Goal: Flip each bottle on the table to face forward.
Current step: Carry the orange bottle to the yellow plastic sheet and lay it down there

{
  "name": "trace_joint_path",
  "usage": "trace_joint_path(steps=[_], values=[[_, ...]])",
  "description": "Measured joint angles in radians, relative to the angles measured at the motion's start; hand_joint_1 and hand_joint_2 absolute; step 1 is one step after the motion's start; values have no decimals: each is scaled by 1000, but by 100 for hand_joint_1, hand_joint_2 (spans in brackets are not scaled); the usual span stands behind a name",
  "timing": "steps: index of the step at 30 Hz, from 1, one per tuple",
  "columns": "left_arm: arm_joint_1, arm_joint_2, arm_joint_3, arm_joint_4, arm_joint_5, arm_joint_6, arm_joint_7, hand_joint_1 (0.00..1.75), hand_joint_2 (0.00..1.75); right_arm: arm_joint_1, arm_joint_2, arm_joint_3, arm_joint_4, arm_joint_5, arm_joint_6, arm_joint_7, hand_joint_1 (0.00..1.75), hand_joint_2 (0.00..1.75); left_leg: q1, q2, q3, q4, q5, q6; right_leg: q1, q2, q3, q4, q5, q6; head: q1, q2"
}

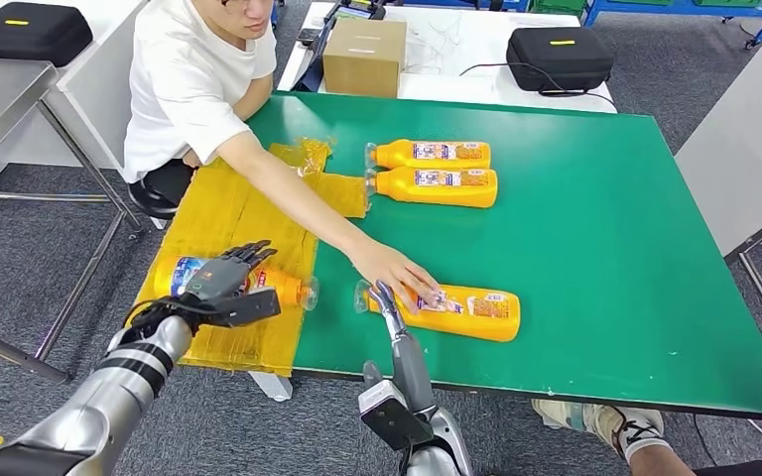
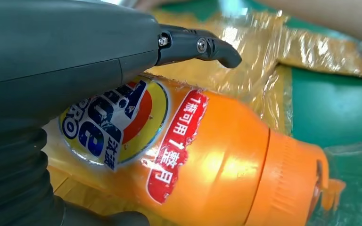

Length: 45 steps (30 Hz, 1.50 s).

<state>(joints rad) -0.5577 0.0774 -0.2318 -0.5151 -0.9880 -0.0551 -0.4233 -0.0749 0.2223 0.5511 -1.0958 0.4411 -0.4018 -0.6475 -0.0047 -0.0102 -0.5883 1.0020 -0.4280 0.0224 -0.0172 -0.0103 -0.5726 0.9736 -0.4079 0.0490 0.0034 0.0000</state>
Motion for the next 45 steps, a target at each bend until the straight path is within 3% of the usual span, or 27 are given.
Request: trace_joint_path(steps=[5,12,18,25,29,33,36,40,45], values=[[-46,10,0,40,97,-104,17,0,175,-29,9,6,38,-18,-7,-5,0,0,0,2,2,0,0,0,0,1,0,0,0,0,0,0],[-2,5,82,2,409,-166,-133,0,175,-40,10,7,75,-32,-17,-26,0,0,0,2,1,0,0,0,0,1,-1,0,0,0,0,0],[115,-31,157,-185,683,-230,-183,0,175,-41,10,7,88,-27,-17,-30,0,0,0,4,-5,1,0,0,0,2,-8,0,1,0,0,0],[193,-73,196,-407,814,-203,-190,0,175,-40,10,7,89,-10,-18,-25,0,0,0,5,-11,1,0,0,0,2,-13,0,1,0,0,0],[226,-100,217,-524,918,-215,-215,0,175,-41,6,8,89,63,-82,-11,0,175,0,5,-13,1,0,0,0,2,-16,0,1,0,0,0],[302,-131,228,-707,1120,-339,-213,0,175,-56,-41,5,78,320,-190,149,0,175,0,5,-15,1,0,0,0,2,-17,0,1,0,0,0],[394,-161,239,-868,1224,-390,-200,0,175,-69,-112,-22,46,500,-188,285,0,175,-1,5,-15,1,0,1,-1,2,-17,-1,1,0,0,0],[469,-180,252,-998,1251,-404,-186,0,175,-71,-167,-72,6,553,-167,309,0,175,-1,5,-16,1,-1,1,-1,2,-17,-2,1,1,0,0],[492,-192,262,-1057,1258,-408,-183,0,175,-71,-186,-91,-18,572,-164,313,0,175,0,5,-16,1,0,1,0,2,-18,-1,1,1,0,0]])
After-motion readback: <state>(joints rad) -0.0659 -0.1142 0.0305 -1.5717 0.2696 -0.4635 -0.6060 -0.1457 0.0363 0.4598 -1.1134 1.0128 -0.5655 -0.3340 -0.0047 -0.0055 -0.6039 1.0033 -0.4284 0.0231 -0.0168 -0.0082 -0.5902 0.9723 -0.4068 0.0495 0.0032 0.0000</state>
